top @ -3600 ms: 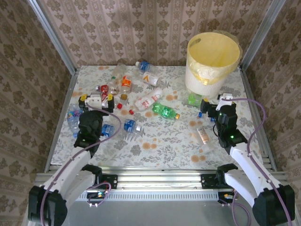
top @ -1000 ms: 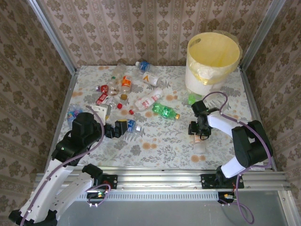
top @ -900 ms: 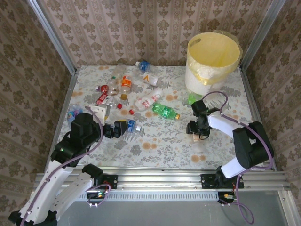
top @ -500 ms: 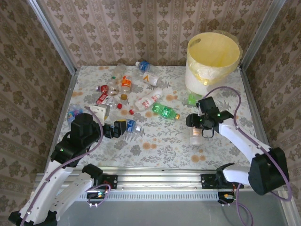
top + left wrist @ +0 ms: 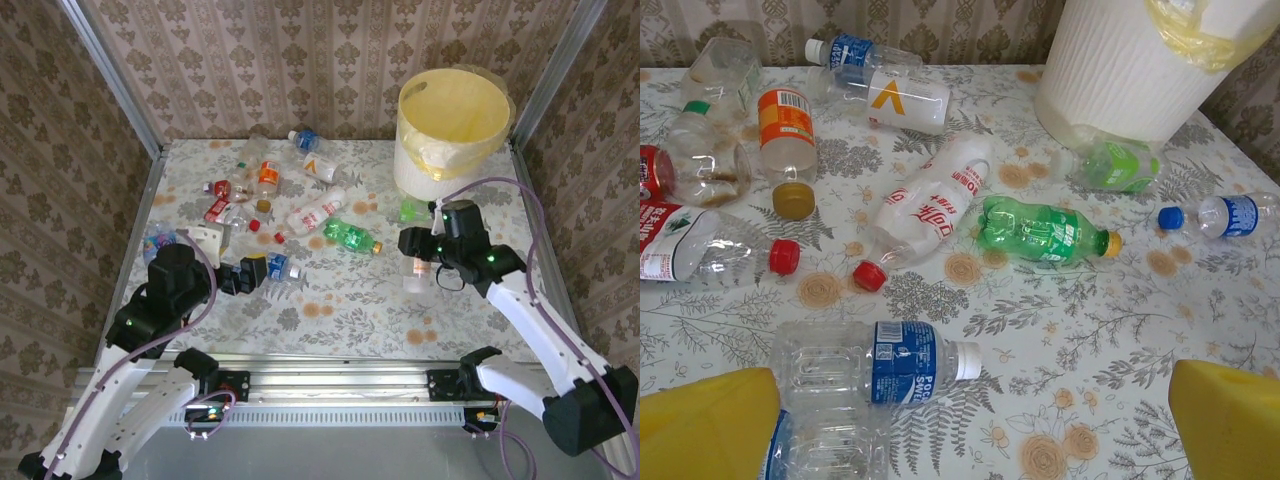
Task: Throw the plastic bottles in the bin
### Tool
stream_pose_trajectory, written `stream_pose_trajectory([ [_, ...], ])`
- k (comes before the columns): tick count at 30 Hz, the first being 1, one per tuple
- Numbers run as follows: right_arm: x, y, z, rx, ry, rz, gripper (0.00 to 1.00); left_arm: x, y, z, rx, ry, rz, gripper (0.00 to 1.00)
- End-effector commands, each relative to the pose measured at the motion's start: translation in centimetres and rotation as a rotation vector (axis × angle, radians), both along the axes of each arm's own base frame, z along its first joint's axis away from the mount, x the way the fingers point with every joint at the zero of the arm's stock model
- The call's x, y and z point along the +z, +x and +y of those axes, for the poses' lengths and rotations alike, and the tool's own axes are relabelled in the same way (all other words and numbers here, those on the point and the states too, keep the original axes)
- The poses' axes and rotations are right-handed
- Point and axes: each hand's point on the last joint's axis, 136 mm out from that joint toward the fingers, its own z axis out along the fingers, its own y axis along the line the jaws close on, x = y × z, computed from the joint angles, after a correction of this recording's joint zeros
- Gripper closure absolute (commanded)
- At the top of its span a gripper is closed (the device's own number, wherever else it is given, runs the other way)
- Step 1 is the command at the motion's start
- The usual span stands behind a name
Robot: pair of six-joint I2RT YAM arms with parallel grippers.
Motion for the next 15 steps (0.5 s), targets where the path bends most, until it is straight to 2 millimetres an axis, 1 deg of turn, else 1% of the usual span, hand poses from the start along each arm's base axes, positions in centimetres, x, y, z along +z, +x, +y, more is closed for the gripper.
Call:
stream_pose_trajectory([
  [1, 8.4, 1.0, 0.2, 0.012, 0.048, -0.274, 0.69, 0.0, 0.0, 0.2, 0.017, -0.019, -0.012, 0.00],
  [5, 15.7, 1.4, -0.9, -0.039, 0.053, -0.528, 0.69, 0.3, -0.1, 0.4, 0.021, -0.031, -0.035, 0.00],
  [9, 22.7, 1.3, -1.9, -0.084, 0.059, -0.786, 0.71, 0.5, -0.3, 0.8, 0.037, -0.039, -0.056, 0.00],
  [12, 26.9, 0.8, -2.8, -0.125, 0.050, -0.965, 0.71, 0.8, -0.4, 1.2, 0.052, -0.044, -0.073, 0.00],
  [15, 30.9, -0.1, -3.2, -0.148, 0.037, -1.167, 0.74, 1.0, -0.5, 1.5, 0.063, -0.048, -0.084, 0.00],
])
